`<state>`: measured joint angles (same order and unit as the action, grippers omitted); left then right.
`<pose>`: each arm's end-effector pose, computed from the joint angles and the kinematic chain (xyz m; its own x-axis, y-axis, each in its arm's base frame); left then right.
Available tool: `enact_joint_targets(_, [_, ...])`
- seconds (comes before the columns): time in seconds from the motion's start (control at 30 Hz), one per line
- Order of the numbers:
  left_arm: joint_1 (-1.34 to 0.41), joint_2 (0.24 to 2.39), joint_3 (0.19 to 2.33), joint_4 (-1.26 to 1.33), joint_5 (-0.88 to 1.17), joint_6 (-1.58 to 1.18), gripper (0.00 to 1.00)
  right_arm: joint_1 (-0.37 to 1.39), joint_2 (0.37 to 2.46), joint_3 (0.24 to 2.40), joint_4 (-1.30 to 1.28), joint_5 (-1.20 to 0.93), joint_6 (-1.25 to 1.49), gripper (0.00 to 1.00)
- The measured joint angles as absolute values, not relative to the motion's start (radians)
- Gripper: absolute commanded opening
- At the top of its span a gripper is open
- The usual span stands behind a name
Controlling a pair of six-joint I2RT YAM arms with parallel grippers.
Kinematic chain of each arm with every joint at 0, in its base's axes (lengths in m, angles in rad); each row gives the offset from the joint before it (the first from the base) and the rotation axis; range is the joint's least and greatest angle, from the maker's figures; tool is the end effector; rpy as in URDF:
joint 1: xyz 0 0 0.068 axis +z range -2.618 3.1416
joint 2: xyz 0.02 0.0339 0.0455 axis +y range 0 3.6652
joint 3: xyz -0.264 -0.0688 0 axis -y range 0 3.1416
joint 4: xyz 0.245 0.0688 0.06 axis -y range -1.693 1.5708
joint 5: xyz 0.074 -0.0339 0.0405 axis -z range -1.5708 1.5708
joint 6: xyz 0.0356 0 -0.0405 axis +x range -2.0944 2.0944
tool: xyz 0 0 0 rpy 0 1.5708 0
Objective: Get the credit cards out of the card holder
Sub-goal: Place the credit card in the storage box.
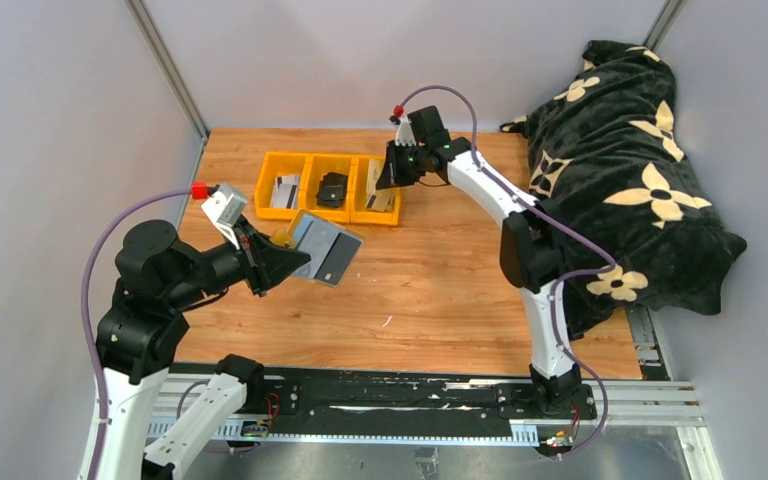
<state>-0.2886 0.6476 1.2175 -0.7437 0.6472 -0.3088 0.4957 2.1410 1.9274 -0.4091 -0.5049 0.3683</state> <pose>0.0746 -0.0445 0.4378 -0.4000 -0.1342 -0.9067 0.7083 0.5825 -0.3987 0.4317 0.2530 0.2811 -0.7529 -0.0489 -0.6563 -0.5261 0.6438 0.5557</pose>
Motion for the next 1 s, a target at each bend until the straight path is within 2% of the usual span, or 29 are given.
enact_joint_targets(0.27, [-0.289, 0.648, 1.213, -0.746, 0.665, -0.288, 0.00, 0.492, 2.381, 2.199, -0.470, -0.504, 0.346, 0.00])
enact_joint_targets(0.6, [-0.289, 0.653, 1.216, -0.760, 0.666, -0.268, 0.00, 0.492, 2.471, 2.255, -0.509, -0.491, 0.338, 0.00])
enact_joint_targets(0.63, [-0.289, 0.655, 1.218, -0.763, 0.666, -0.266, 0.00, 0.492, 2.470, 2.254, -0.508, -0.487, 0.337, 0.03])
enact_joint_targets(0.7, [-0.289, 0.658, 1.225, -0.768, 0.665, -0.264, 0.00, 0.492, 2.468, 2.243, -0.508, -0.471, 0.332, 0.14])
enact_joint_targets(0.73, [-0.289, 0.659, 1.230, -0.769, 0.665, -0.263, 0.00, 0.492, 2.466, 2.233, -0.506, -0.466, 0.333, 0.29])
enact_joint_targets(0.77, [-0.289, 0.659, 1.237, -0.773, 0.665, -0.262, 0.00, 0.492, 2.463, 2.227, -0.500, -0.463, 0.329, 0.39])
enact_joint_targets(0.8, [-0.289, 0.659, 1.242, -0.775, 0.665, -0.261, 0.00, 0.493, 2.457, 2.220, -0.498, -0.458, 0.331, 0.44])
enact_joint_targets(0.9, [-0.289, 0.659, 1.258, -0.781, 0.665, -0.259, 0.00, 0.495, 2.432, 2.209, -0.508, -0.418, 0.311, 0.50])
enact_joint_targets(1.0, [-0.289, 0.658, 1.262, -0.783, 0.665, -0.258, 0.00, 0.492, 2.410, 2.183, -0.511, -0.384, 0.302, 0.51])
